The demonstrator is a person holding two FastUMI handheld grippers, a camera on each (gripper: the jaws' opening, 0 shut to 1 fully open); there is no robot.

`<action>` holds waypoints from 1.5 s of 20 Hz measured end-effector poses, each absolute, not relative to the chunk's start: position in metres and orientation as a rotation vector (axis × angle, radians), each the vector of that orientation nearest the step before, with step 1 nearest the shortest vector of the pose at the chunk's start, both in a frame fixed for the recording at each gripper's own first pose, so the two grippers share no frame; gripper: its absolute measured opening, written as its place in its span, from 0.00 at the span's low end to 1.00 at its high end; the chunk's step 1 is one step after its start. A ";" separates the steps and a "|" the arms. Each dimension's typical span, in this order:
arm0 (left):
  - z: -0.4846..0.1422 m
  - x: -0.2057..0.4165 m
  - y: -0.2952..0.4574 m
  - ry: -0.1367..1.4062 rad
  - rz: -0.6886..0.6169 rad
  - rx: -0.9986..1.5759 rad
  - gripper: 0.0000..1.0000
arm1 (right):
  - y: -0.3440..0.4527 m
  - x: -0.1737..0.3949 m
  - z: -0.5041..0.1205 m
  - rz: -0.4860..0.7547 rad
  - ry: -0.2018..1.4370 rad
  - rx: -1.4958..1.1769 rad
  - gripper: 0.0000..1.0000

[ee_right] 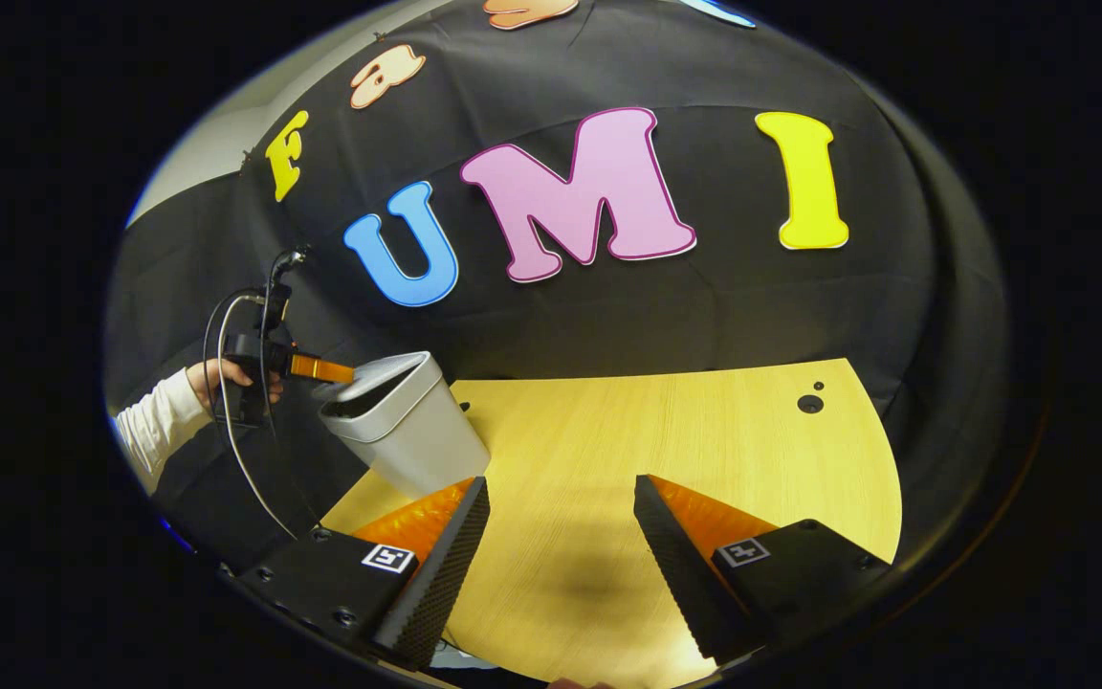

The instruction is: Press the lid of the desktop garbage bin to open it, pick up the crumpled paper on the desktop and throw it into the bin, then pick up the pop can on the desktop and drop it into the bin, and finally close the garbage bin lid.

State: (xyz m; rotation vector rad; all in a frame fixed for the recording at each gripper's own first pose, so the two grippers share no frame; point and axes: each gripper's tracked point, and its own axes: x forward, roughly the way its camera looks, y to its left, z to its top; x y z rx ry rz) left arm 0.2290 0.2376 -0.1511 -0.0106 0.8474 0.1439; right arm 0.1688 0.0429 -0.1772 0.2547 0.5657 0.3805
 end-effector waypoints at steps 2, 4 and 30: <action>-0.162 0.228 0.235 0.867 0.135 -0.007 0.95 | 0.039 0.167 -0.178 0.369 0.565 0.248 0.98; -0.172 0.223 0.233 0.897 0.123 -0.005 0.95 | 0.035 0.166 -0.179 0.359 0.569 0.250 0.98; -0.065 0.184 0.147 0.301 0.095 0.046 0.94 | 0.049 0.154 -0.100 0.292 0.337 0.111 0.98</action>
